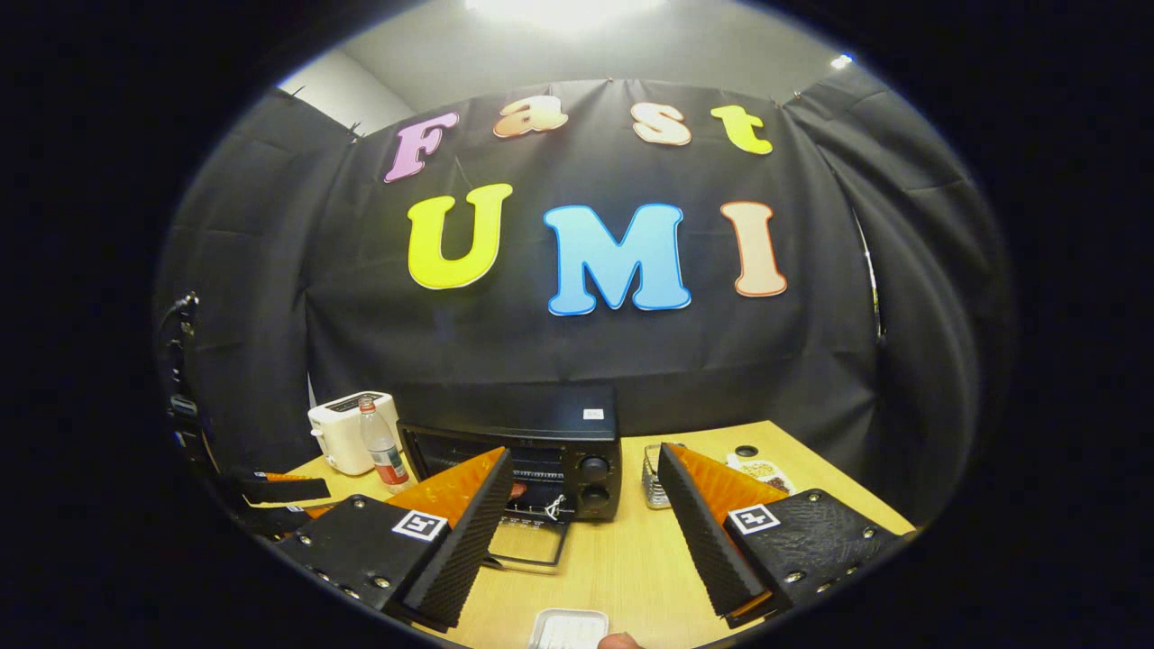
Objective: Open the electric oven with the left hand, put the food in, and close the electric oven.
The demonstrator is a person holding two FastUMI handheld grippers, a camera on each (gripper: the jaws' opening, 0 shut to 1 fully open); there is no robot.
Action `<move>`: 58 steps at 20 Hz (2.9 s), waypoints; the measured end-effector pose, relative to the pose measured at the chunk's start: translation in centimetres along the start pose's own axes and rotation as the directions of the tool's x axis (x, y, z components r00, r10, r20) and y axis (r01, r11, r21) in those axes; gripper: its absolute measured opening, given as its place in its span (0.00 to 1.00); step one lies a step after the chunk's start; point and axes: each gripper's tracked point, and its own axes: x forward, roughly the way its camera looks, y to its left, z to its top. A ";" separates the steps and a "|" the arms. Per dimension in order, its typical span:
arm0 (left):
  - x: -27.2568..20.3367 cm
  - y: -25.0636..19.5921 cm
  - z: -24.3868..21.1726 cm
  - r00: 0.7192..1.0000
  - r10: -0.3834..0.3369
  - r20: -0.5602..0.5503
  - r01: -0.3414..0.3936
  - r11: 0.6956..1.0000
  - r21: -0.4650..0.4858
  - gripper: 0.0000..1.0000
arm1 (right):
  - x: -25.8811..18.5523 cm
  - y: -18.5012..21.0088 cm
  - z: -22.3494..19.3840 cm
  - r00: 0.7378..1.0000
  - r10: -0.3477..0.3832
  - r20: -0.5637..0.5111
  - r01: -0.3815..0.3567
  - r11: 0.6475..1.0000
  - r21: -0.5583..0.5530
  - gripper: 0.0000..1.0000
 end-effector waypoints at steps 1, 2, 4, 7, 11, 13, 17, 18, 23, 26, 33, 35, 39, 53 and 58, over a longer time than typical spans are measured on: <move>0.3 -0.5 -0.7 1.000 -0.011 -0.018 0.011 1.000 0.002 0.97 | -0.6 -0.2 0.1 1.000 -0.004 0.003 0.004 1.000 -0.007 0.98; 0.9 -1.1 -1.5 0.999 -0.020 -0.039 0.020 1.000 0.003 0.97 | -1.2 -0.5 0.0 1.000 -0.010 0.001 0.010 1.000 -0.012 0.98; 1.9 -2.3 -3.2 0.996 -0.035 -0.081 0.035 0.999 -0.003 0.97 | -2.2 -1.5 -0.5 1.000 -0.024 -0.014 0.024 1.000 -0.019 0.98; 3.8 -3.5 -5.7 0.986 -0.049 -0.160 0.045 0.999 -0.029 0.97 | -3.3 -3.1 -0.7 0.998 -0.057 -0.033 0.056 0.998 -0.028 0.98; 5.9 -5.0 -9.0 0.958 -0.087 -0.274 0.080 0.996 -0.037 1.00 | -4.4 -5.3 -0.8 0.993 -0.108 -0.055 0.106 0.994 -0.039 0.98; 6.7 -5.6 -10.4 0.944 -0.094 -0.318 0.085 0.995 -0.042 0.97 | -4.9 -6.3 -1.1 0.988 -0.138 -0.066 0.136 0.990 -0.044 0.98; 8.2 -5.7 -13.4 0.914 -0.078 -0.399 0.072 0.997 -0.031 0.98 | -5.7 -6.9 -1.4 0.985 -0.147 -0.092 0.144 0.989 -0.038 0.98; 8.4 -5.6 -14.0 0.905 -0.070 -0.421 0.063 0.998 -0.030 0.97 | -5.8 -7.1 -1.5 0.984 -0.152 -0.094 0.148 0.988 -0.048 0.98; 10.0 -5.0 -16.1 0.882 -0.050 -0.469 0.039 0.999 -0.033 0.98 | -6.3 -6.4 -2.0 0.983 -0.129 -0.132 0.121 0.991 -0.063 0.98; 10.6 -4.7 -15.9 0.891 -0.031 -0.452 0.029 1.000 -0.010 0.97 | -6.1 -6.6 -1.7 0.983 -0.127 -0.130 0.118 0.990 -0.074 0.98; 11.0 -4.5 -15.5 0.909 0.028 -0.415 -0.032 0.999 -0.003 1.00 | -5.7 -6.0 0.1 0.989 -0.097 -0.113 0.095 0.995 -0.027 0.98; 10.8 -4.5 -14.8 0.922 0.037 -0.385 -0.032 0.999 0.021 0.97 | -5.5 -5.7 0.8 0.992 -0.087 -0.096 0.085 0.996 -0.018 0.98; 10.1 -4.6 -13.3 0.938 0.028 -0.346 -0.029 1.000 0.001 0.98 | -5.7 -5.2 0.8 0.994 -0.063 -0.085 0.062 0.998 -0.014 0.98; 8.9 -4.9 -6.7 0.981 0.021 -0.194 -0.028 0.999 -0.037 0.97 | -5.7 -5.3 0.4 0.994 -0.050 -0.100 0.051 0.999 0.010 0.98; 9.4 -4.7 -3.6 0.993 0.009 -0.119 -0.012 1.000 -0.025 0.97 | -5.6 -5.5 0.0 0.992 -0.058 -0.109 0.060 0.998 0.010 0.98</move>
